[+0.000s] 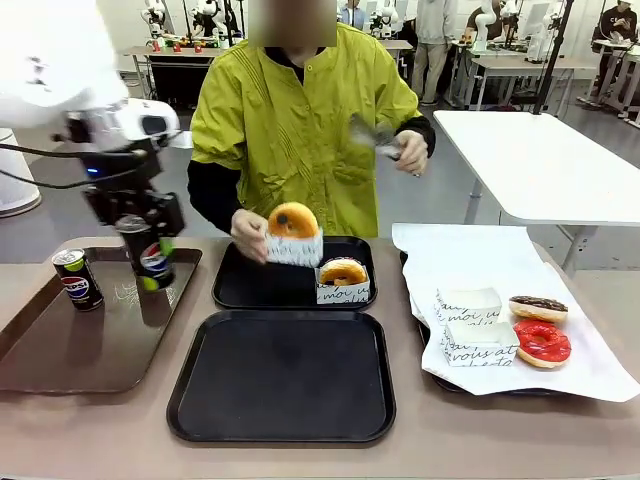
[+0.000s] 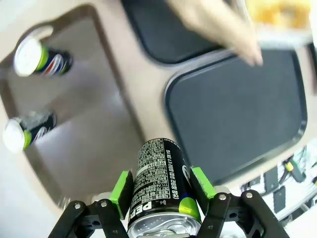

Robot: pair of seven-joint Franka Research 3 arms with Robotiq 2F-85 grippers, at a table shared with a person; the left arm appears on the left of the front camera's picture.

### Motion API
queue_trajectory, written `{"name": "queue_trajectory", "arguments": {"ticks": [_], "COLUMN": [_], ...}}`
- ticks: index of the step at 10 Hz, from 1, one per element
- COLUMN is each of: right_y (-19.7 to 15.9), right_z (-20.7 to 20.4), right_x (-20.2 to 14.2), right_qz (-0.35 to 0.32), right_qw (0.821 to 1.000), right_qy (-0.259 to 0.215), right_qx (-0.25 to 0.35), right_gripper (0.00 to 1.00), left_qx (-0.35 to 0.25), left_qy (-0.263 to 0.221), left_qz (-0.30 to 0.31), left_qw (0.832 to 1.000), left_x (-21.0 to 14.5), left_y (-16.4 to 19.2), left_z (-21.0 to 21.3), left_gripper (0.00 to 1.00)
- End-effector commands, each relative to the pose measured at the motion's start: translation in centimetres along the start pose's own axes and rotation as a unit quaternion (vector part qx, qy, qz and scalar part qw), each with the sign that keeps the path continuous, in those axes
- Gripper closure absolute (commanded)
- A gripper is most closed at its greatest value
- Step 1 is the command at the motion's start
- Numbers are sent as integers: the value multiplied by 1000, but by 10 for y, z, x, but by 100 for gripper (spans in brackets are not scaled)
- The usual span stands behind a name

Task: Set up donuts and drinks on trays.
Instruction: Pick up one Pepsi coke and place it on the Flat Tray.

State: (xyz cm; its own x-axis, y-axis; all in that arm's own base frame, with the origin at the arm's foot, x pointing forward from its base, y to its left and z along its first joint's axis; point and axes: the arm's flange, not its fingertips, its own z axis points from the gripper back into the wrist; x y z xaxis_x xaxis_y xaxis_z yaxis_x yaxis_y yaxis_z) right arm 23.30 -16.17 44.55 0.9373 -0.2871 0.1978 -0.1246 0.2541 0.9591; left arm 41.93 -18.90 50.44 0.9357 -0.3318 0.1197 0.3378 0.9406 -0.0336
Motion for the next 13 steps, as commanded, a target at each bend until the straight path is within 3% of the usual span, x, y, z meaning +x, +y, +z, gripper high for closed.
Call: {"name": "queue_trajectory", "arguments": {"ticks": [1,2,3,4,5,9,10,13], "right_y": [-1,-1,-1,-1,-1,-1,-1,-1], "right_z": [-1,-1,-1,-1,-1,-1,-1,-1], "right_x": [1,1,1,1,1,1,1,1], "right_qz": [7,7,7,7,7,7,7,7], "right_qw": [1000,1000,1000,1000,1000,1000,1000,1000], "right_qy": [-6,-6,-6,-6,-6,-6,-6,-6], "right_qx": [2,2,2,2,2,2,2,2], "right_gripper": [0,0,0,0,0,0,0,0], "left_qx": [20,47,32,9,11,43,17,17], "left_qy": [14,56,63,44,36,61,59,59], "left_qz": [17,19,-6,-31,-34,-1,-26,-26], "left_qw": [1000,997,997,998,999,997,998,998], "left_x": [31,13,-27,-71,-86,-70,-91,-91], "left_y": [-11,-2,16,33,36,28,35,35], "left_z": [-8,5,34,64,70,56,72,72], "left_gripper": [40,40,40,40,40,40,40,40]}}
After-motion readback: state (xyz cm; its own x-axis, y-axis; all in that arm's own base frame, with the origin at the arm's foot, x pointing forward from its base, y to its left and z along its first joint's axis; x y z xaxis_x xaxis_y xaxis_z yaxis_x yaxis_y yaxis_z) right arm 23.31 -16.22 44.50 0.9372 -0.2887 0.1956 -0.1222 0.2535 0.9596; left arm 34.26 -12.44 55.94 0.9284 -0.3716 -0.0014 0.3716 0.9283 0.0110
